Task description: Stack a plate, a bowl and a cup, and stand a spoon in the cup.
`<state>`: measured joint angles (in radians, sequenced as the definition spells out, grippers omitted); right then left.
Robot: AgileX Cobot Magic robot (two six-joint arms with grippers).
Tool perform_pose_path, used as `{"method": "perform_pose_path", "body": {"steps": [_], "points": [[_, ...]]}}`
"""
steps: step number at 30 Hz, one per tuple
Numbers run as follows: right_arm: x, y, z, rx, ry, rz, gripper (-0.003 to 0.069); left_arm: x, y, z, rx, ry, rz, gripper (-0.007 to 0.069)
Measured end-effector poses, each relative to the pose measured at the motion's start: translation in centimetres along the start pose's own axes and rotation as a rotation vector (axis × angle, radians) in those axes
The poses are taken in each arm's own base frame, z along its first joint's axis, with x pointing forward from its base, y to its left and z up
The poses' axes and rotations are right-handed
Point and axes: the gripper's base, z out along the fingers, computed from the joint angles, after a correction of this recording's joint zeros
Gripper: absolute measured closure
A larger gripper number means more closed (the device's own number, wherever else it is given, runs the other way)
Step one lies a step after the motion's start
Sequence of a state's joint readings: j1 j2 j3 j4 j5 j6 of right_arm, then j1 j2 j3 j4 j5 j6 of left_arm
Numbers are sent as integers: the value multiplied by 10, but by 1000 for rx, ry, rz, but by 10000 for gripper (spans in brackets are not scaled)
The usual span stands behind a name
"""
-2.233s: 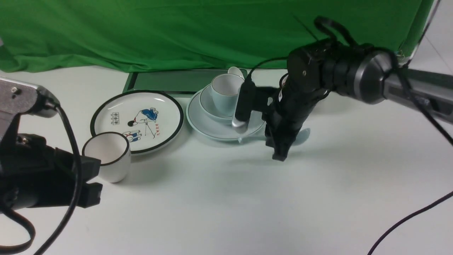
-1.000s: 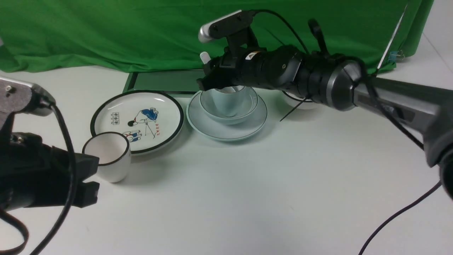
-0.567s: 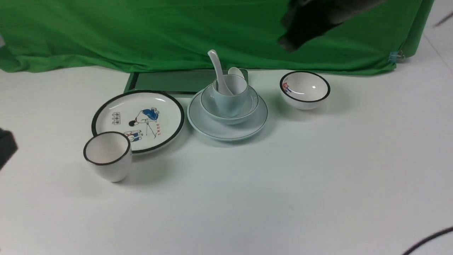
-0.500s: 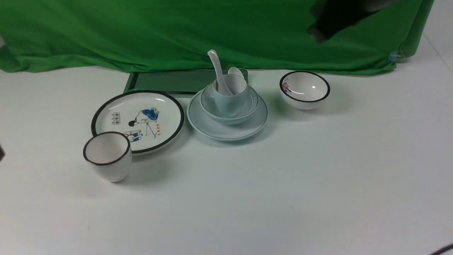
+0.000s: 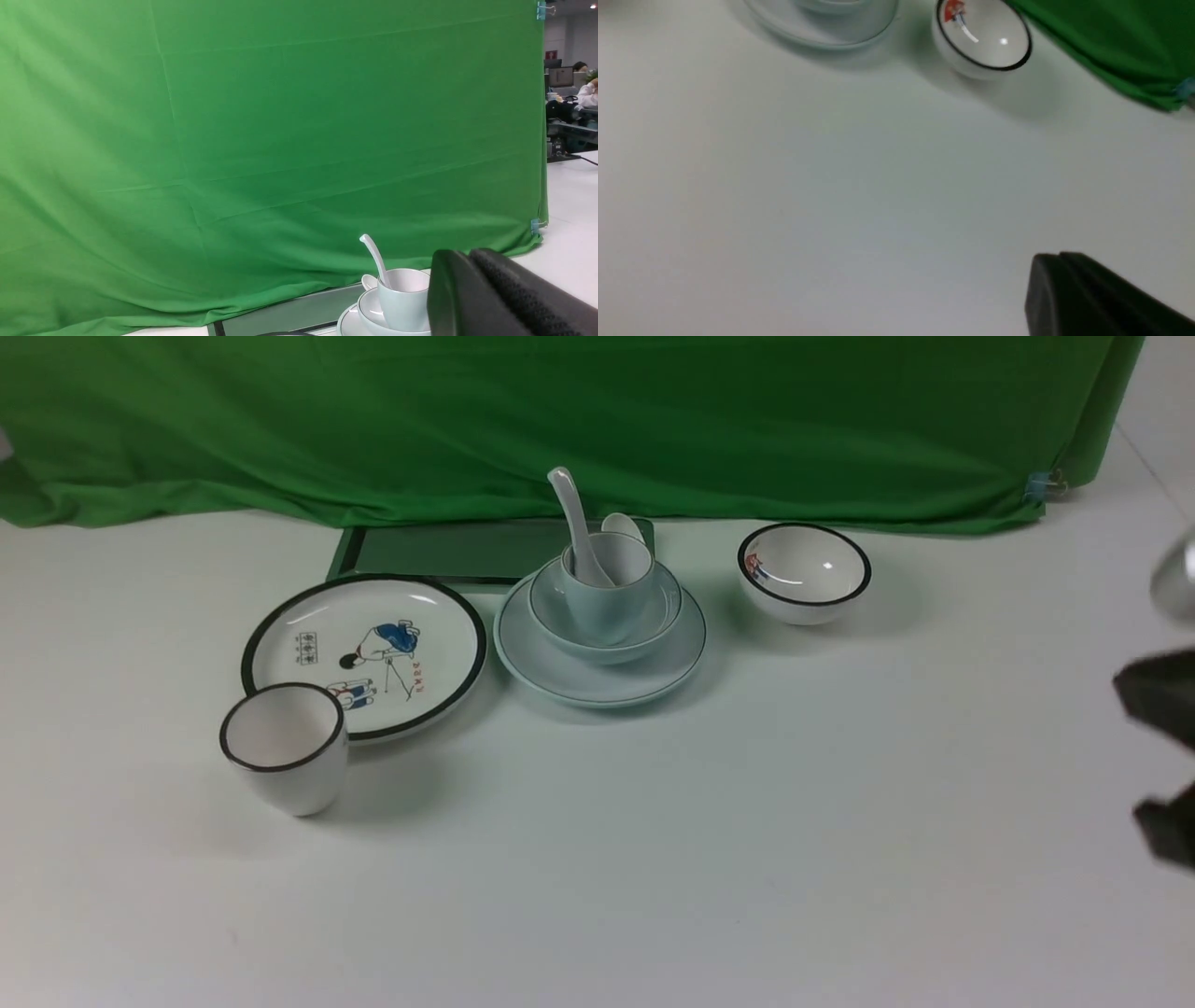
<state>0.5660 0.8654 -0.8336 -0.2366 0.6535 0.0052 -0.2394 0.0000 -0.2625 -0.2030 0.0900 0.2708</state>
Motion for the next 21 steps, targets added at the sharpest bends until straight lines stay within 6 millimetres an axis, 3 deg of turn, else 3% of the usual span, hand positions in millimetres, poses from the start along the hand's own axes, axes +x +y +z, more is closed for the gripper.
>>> {"method": "perform_pose_path", "body": {"steps": [1,3,8,9,13,16,21], "points": [[22,10,9,-19,-32,3,647,0,0,0,0,0,0,656],[48,23,17,-49,-139,10,647,0,0,0,0,0,0,656],[87,51,26,-143,-506,65,646,0,0,0,0,1,0,656],[86,51,25,-145,-528,69,646,0,0,0,0,1,0,656],[113,68,30,-214,-686,83,643,0,0,0,0,1,1,656],[129,74,34,-239,-670,100,640,0,0,0,0,1,1,655],[134,75,36,-262,-624,164,628,0,0,0,0,1,1,655]]}}
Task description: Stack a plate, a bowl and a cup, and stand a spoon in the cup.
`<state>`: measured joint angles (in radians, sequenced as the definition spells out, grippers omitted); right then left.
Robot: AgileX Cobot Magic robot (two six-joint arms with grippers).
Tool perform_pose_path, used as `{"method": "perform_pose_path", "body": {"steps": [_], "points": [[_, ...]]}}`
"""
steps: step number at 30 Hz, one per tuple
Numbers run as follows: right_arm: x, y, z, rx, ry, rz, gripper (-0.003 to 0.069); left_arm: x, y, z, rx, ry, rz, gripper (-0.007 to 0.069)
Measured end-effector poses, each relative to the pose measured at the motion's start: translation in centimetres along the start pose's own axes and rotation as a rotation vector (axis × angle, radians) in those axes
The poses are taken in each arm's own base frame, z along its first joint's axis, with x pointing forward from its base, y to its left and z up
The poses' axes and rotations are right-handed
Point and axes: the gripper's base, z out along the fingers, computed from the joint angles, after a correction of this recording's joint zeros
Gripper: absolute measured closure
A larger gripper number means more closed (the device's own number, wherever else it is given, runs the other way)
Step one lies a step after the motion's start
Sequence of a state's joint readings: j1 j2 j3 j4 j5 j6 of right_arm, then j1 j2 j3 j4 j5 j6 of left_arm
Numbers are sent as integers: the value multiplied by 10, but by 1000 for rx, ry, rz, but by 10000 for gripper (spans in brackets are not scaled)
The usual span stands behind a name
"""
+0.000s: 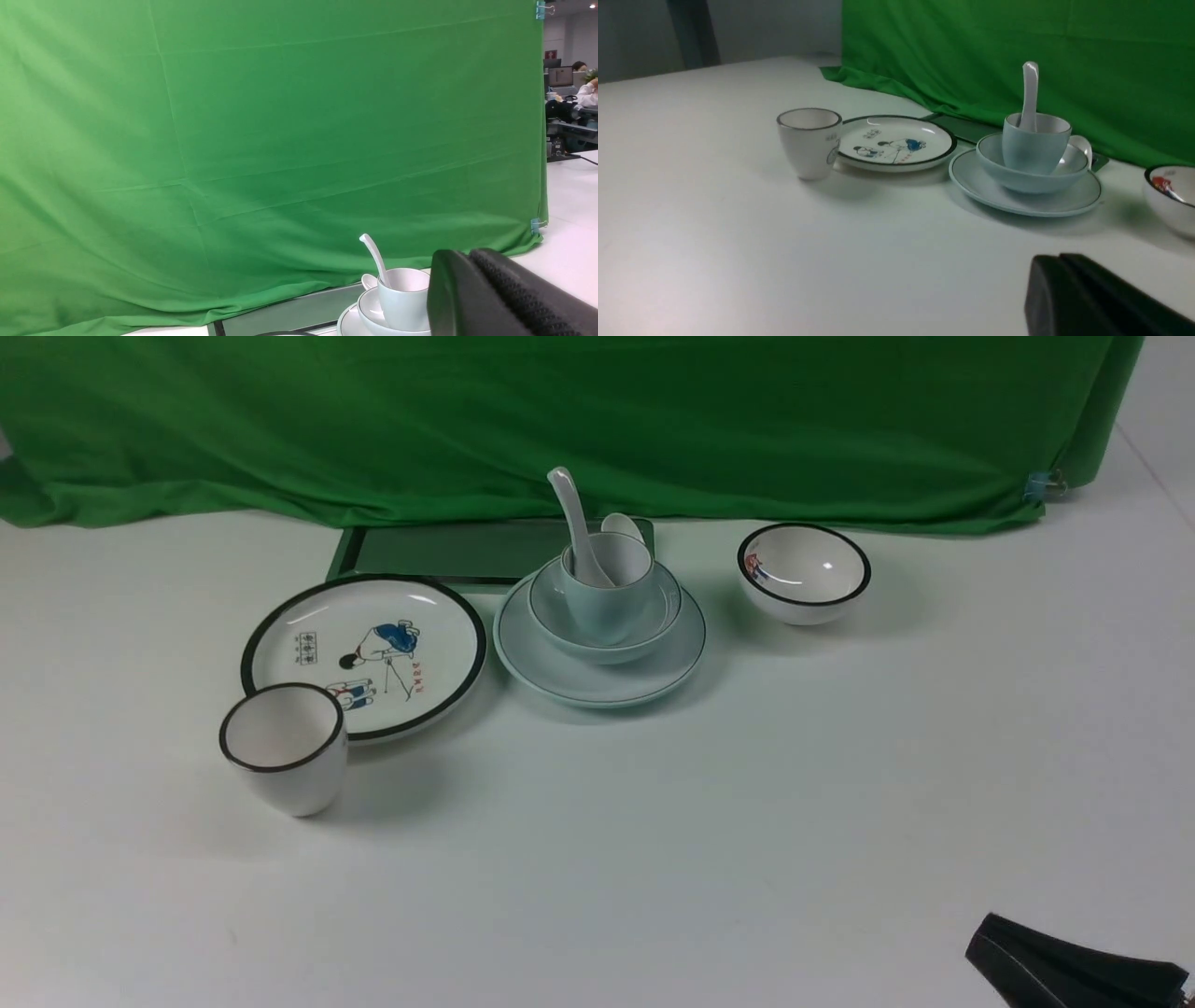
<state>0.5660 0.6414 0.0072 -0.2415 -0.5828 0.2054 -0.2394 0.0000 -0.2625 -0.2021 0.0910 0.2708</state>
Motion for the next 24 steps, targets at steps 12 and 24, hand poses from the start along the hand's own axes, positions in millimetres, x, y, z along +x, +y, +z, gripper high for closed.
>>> {"method": "perform_pose_path", "body": {"steps": [12,24], "points": [[10,-6,-20,94,119,6,609,0,0,0,0,0,0,655],[17,-16,-58,319,101,5,592,0,0,0,0,0,0,655]]}}
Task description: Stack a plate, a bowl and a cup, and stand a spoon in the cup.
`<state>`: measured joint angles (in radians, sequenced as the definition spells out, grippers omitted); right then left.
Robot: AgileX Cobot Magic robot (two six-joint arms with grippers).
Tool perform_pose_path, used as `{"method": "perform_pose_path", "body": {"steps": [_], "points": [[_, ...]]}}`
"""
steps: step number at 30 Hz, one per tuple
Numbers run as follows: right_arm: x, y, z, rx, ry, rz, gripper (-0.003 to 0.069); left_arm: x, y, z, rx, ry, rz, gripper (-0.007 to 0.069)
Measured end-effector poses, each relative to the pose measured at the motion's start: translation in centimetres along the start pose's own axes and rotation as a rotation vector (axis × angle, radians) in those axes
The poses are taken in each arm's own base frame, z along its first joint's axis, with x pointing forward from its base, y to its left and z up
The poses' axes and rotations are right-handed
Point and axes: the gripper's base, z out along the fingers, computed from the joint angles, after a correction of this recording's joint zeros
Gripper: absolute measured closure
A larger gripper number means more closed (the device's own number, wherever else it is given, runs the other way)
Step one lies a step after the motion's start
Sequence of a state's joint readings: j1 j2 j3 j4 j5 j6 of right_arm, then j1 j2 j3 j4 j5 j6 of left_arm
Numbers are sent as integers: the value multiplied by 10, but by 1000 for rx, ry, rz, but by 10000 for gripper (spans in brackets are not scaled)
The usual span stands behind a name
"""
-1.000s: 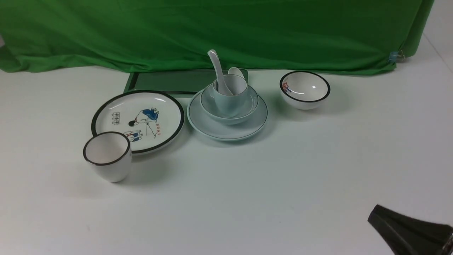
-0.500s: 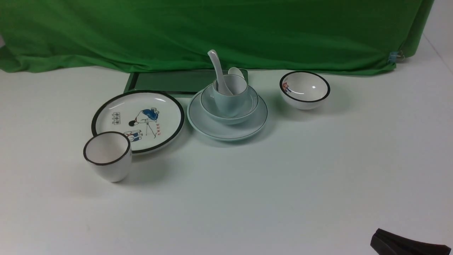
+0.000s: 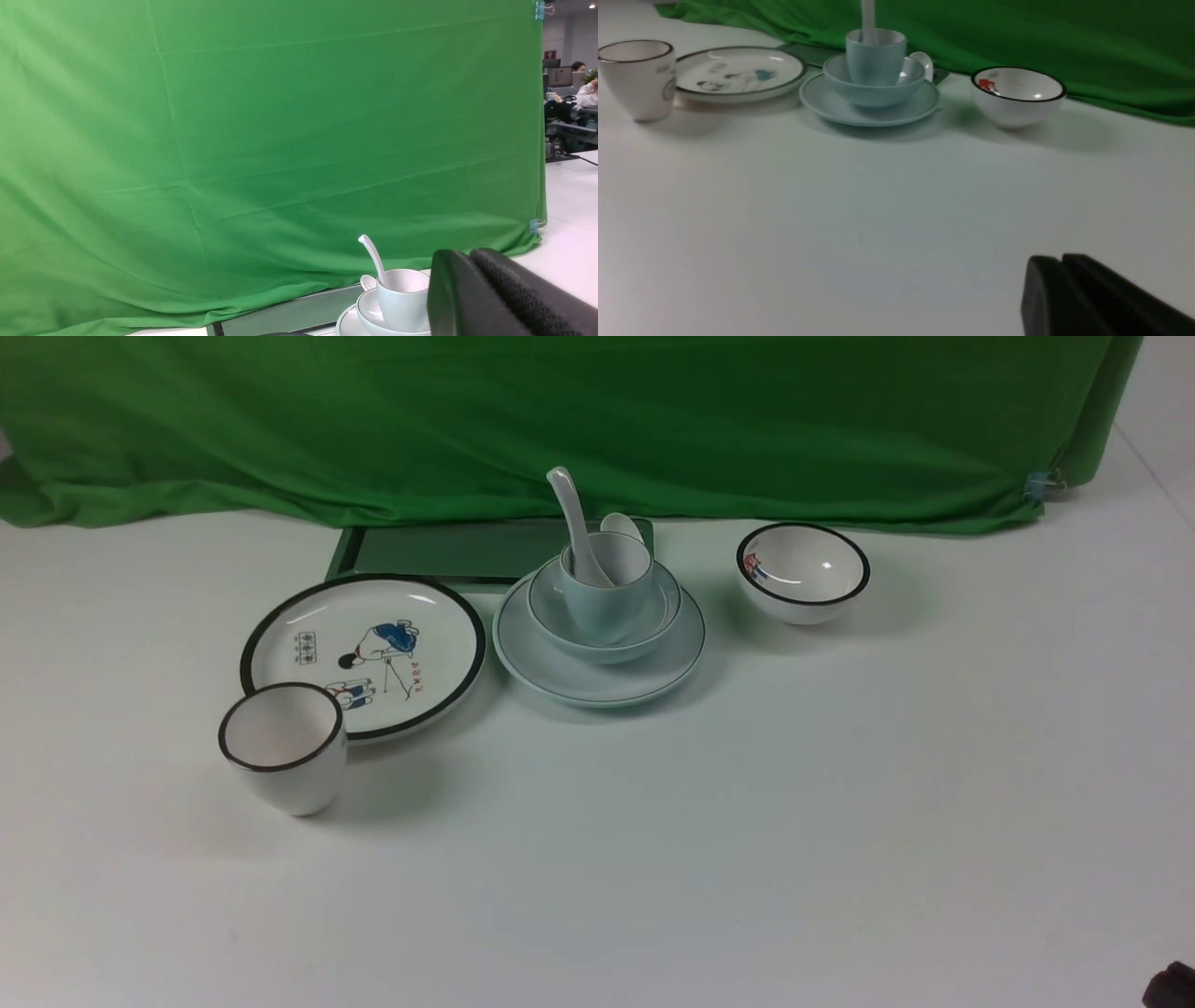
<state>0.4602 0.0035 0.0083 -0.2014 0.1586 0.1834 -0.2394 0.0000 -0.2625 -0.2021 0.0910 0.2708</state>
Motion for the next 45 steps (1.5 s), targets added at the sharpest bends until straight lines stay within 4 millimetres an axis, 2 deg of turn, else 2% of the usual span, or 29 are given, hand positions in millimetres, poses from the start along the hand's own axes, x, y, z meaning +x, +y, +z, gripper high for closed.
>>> {"method": "perform_pose_path", "body": {"steps": [12,37,43,45], "points": [[7,-14,-3,291,93,-12,579,0,0,0,0,0,0,655],[8,-14,-3,300,113,-37,532,2,0,1,-7,-6,4,655],[8,-14,-3,300,113,-37,517,28,3,3,-84,49,39,655],[8,-14,-3,300,113,-37,513,59,4,3,-137,141,44,655]]}}
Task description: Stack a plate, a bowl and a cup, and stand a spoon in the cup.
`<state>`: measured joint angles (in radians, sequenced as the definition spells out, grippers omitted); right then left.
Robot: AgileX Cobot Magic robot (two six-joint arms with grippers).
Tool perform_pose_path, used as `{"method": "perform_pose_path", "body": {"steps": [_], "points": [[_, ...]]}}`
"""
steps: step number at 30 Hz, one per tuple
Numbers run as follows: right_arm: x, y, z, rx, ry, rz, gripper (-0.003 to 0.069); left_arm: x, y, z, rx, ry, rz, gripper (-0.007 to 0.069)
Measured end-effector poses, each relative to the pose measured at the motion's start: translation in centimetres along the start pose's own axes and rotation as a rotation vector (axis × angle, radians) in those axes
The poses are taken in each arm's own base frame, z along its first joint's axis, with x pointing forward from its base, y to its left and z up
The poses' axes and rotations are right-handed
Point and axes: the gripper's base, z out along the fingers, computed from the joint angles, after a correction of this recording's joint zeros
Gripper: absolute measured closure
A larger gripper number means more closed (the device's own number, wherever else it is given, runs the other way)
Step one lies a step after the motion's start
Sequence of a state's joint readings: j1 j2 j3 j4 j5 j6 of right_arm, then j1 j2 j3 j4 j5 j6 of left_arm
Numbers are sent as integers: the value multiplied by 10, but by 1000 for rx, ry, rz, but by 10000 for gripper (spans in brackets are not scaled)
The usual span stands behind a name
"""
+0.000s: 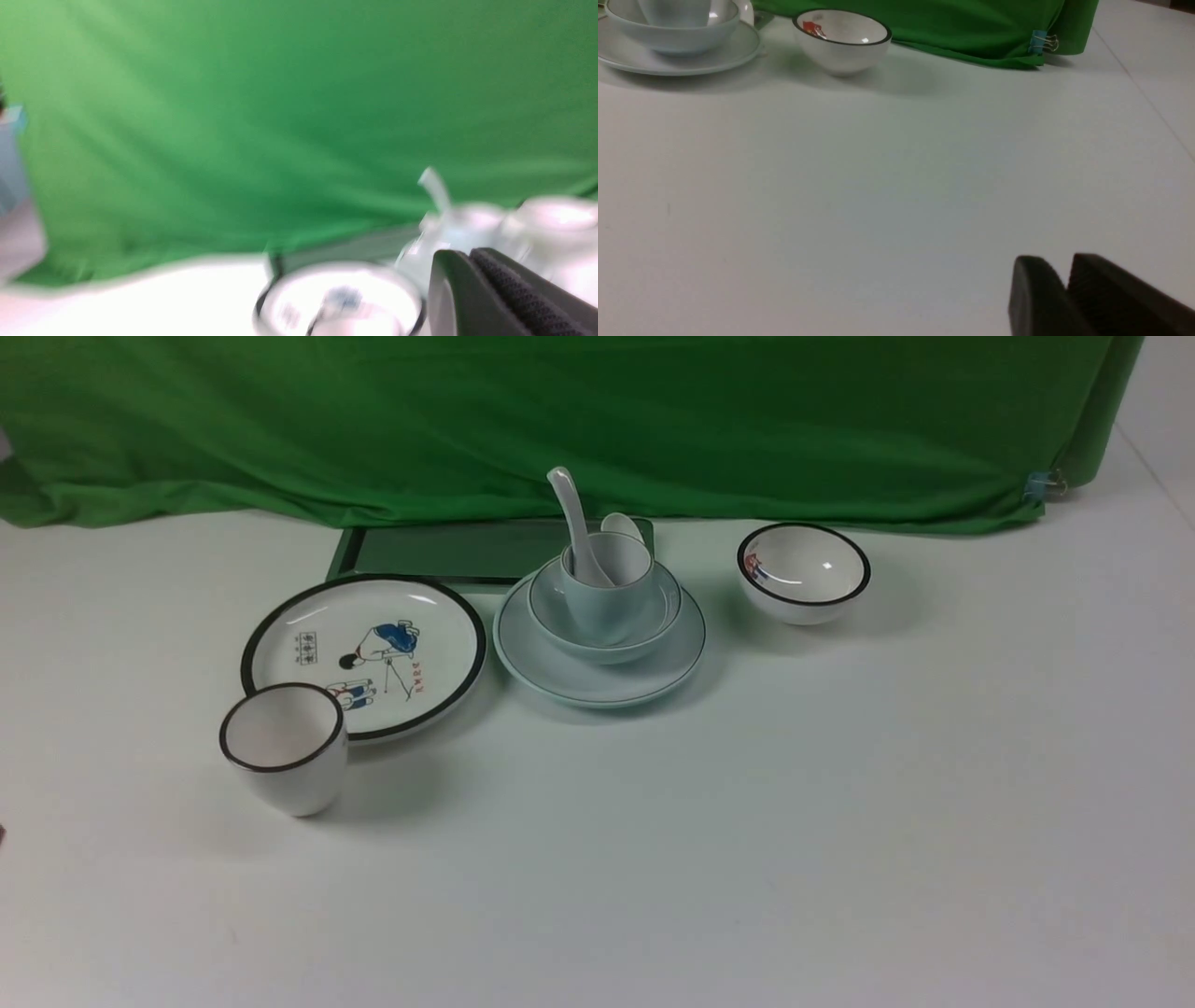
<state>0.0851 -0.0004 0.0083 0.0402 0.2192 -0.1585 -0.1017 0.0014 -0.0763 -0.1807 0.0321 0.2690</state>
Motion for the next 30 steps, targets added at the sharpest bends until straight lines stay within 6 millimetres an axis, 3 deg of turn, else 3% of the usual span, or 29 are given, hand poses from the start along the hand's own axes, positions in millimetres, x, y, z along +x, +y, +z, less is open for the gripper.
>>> {"method": "perform_pose_path", "body": {"steps": [4,8,30], "points": [[0,0,0,0,0,0,503,35,-3,0,-14,176,-73,655],[0,0,0,0,0,0,494,49,-5,-3,6,318,-75,655],[0,0,0,5,2,2,462,45,-4,-2,-3,275,-80,655]]}}
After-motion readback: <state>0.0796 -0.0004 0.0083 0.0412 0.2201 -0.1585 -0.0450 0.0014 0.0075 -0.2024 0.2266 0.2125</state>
